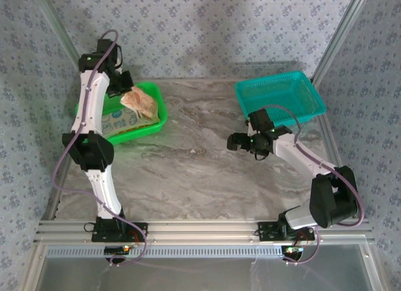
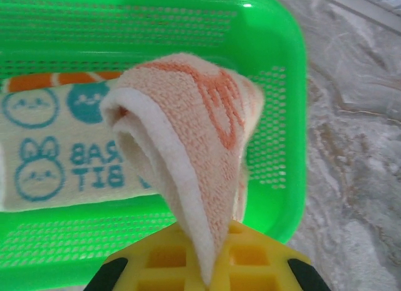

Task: Fold and stack the towels

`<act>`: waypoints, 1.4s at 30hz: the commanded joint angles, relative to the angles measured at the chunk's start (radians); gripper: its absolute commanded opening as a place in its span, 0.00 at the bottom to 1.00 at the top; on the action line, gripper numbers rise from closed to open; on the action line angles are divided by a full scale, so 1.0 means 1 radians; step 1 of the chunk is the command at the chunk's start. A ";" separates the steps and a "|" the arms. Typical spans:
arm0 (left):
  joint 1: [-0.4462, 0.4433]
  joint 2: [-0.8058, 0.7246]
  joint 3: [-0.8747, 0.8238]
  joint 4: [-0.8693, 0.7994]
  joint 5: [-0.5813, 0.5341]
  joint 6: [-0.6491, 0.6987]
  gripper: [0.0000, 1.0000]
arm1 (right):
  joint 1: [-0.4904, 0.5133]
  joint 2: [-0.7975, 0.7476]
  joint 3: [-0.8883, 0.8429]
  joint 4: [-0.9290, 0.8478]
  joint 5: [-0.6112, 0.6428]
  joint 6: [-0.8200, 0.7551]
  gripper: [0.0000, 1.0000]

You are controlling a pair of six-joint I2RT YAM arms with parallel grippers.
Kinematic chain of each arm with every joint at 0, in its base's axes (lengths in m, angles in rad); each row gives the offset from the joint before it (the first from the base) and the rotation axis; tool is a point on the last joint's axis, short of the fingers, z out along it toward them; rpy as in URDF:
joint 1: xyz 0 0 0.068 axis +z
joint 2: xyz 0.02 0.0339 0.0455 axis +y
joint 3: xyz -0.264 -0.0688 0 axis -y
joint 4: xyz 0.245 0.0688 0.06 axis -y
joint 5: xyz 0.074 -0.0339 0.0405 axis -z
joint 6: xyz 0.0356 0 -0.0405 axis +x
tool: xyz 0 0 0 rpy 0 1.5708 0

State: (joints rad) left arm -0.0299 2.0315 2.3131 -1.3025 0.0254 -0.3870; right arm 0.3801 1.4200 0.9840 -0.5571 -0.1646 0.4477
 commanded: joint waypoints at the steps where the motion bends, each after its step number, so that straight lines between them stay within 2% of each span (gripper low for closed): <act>1: 0.044 -0.073 -0.086 0.036 -0.036 0.043 0.00 | 0.015 0.016 0.044 -0.001 0.010 0.003 1.00; 13: 0.170 -0.146 -0.479 0.227 -0.068 0.082 0.01 | 0.041 0.056 0.071 0.002 0.002 0.003 1.00; 20: 0.197 -0.032 -0.478 0.270 -0.140 0.132 0.15 | 0.052 0.053 0.077 -0.020 0.005 -0.001 1.00; 22: 0.201 -0.007 -0.467 0.275 -0.153 0.140 0.04 | 0.055 0.046 0.071 -0.023 0.007 -0.001 1.00; 24: 0.204 0.015 -0.449 0.274 -0.166 0.145 0.08 | 0.057 0.038 0.064 -0.025 0.009 0.001 1.00; 30: 0.206 0.062 -0.434 0.276 -0.199 0.156 0.14 | 0.059 0.024 0.048 -0.026 0.016 0.006 1.00; 31: 0.206 0.070 -0.431 0.274 -0.205 0.158 0.20 | 0.060 0.023 0.047 -0.026 0.014 0.006 1.00; 33: 0.205 0.079 -0.422 0.275 -0.211 0.161 0.44 | 0.059 0.022 0.045 -0.025 0.015 0.008 1.00; 34: 0.206 0.085 -0.416 0.278 -0.219 0.166 0.53 | 0.060 0.023 0.045 -0.024 0.014 0.008 1.00; 35: 0.205 0.092 -0.404 0.274 -0.234 0.169 0.67 | 0.060 0.022 0.045 -0.023 0.013 0.008 1.00; 36: 0.206 0.099 -0.386 0.268 -0.249 0.172 0.74 | 0.060 0.022 0.047 -0.023 0.013 0.008 1.00; 39: 0.206 0.112 -0.343 0.256 -0.273 0.172 0.83 | 0.059 0.017 0.048 -0.018 0.011 0.008 1.00; 42: 0.200 0.090 -0.328 0.244 -0.294 0.162 0.84 | 0.059 0.009 0.043 -0.018 0.011 0.005 1.00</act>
State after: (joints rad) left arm 0.1722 2.1342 1.9392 -1.0313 -0.2230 -0.2253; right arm 0.4328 1.4612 1.0275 -0.5537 -0.1612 0.4477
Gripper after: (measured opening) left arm 0.834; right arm 0.998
